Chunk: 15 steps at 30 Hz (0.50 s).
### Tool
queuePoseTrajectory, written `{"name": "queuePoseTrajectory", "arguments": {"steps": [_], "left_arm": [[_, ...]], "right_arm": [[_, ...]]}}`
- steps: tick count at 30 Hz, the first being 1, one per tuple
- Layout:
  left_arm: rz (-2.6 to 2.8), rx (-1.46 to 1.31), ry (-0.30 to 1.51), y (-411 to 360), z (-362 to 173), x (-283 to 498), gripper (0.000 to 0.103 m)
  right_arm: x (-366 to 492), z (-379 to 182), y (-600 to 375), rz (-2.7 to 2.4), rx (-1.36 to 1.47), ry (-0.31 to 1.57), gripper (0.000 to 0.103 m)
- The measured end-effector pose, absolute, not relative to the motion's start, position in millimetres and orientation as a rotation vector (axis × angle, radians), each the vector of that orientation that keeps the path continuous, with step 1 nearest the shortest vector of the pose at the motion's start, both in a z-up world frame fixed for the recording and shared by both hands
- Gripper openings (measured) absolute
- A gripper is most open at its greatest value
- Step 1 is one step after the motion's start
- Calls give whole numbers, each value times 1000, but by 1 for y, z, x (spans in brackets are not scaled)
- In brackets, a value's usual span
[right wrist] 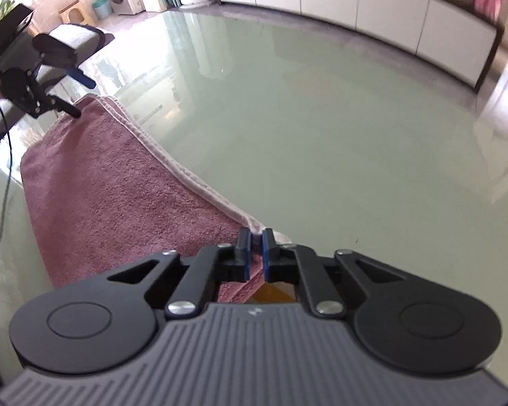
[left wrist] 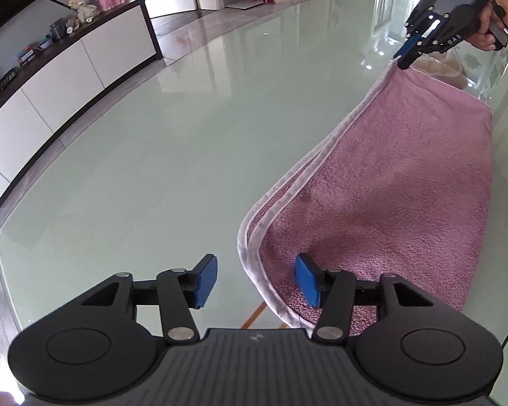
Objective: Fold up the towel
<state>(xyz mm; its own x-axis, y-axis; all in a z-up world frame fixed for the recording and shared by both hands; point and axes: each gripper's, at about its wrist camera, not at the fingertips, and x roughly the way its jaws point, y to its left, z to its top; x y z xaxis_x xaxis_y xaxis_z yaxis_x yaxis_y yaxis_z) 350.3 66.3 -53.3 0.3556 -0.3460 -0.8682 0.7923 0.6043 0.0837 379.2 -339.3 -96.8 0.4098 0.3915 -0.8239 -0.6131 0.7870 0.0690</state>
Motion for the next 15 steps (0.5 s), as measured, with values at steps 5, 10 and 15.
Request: {"name": "queuePoseTrajectory", "arguments": {"steps": [5,10,15], "left_arm": [[-773,532,957,64,-56,354,56],[-768,583,917,60,-56,345,57],[-794,703,832,47,-54,327,56]], "right_arm": [[346,-75,-337,737,-311,764,6],[310,-56,-336,881,-353,649,6],[282,-51,-331,996,-409,627,6]]}}
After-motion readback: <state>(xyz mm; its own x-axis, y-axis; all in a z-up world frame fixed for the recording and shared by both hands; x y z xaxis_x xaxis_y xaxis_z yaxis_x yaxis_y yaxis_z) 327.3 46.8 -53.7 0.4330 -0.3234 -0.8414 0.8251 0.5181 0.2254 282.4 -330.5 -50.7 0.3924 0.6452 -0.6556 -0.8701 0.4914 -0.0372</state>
